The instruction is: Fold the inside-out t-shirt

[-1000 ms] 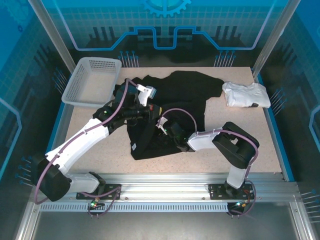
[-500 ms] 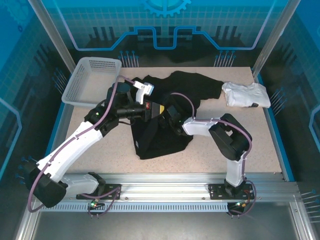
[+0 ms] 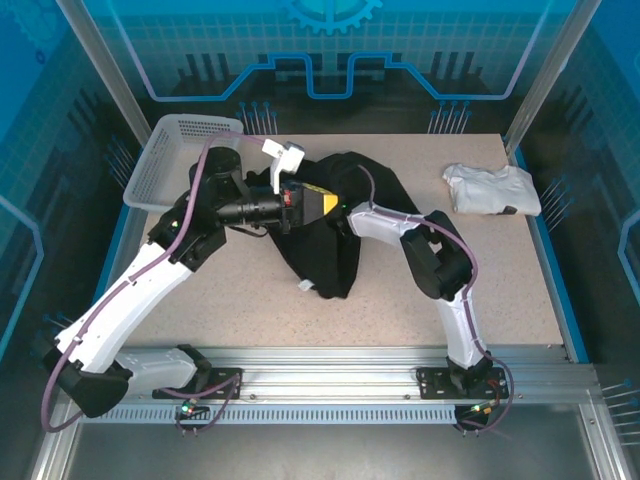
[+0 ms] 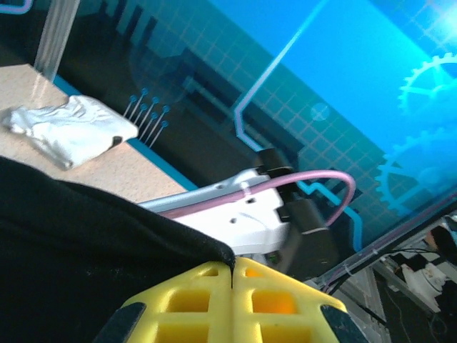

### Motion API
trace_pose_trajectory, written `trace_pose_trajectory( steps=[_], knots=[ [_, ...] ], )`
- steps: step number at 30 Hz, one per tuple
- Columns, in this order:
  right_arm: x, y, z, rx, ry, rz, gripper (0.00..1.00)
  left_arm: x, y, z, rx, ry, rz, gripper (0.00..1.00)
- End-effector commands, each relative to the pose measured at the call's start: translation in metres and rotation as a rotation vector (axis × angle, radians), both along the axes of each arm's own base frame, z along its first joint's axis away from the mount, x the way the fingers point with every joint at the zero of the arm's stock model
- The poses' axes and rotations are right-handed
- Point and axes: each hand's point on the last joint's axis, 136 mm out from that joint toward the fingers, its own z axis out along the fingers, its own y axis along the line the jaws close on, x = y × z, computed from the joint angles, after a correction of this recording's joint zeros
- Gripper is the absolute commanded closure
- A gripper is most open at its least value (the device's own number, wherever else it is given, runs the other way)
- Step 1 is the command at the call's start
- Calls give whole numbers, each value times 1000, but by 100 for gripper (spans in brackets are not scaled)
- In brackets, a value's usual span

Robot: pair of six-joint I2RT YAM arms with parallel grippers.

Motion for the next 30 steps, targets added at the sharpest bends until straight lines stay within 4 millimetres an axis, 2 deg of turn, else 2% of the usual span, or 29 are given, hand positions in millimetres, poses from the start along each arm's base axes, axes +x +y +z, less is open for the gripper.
trace_pose_trajectory(
  steps=[1,7,12,15,16,18,20,23,24,27,30],
  knots=[
    [-9,-15,-20,-26,129,-43,19,-39,2,56,-119,-105,-129,100],
    [-5,-16,-26,-25,196,-46,14,-51,6,87,-171,-154,-160,100],
    [-11,-20,-38,-62,270,-30,6,-44,14,97,-161,-205,-78,100],
    [-13,-21,-40,-66,305,-20,6,-45,21,108,-178,-252,-37,100],
    [-16,-23,-49,-76,335,-20,6,-45,25,110,-180,-268,-16,100],
    [-17,-23,-54,-78,367,-12,8,-40,30,113,-179,-289,37,100],
    [-19,-23,-57,-82,393,2,16,-30,38,112,-171,-302,112,100],
    [-20,-21,-55,-68,400,35,58,0,55,97,-121,-302,299,100],
    [-21,-19,-51,-56,394,57,71,15,62,87,-89,-289,381,100],
    [-24,-17,-30,-27,345,106,100,57,90,59,7,-254,604,100],
    [-34,-19,0,30,268,138,100,95,129,33,53,-189,784,100]
  ],
)
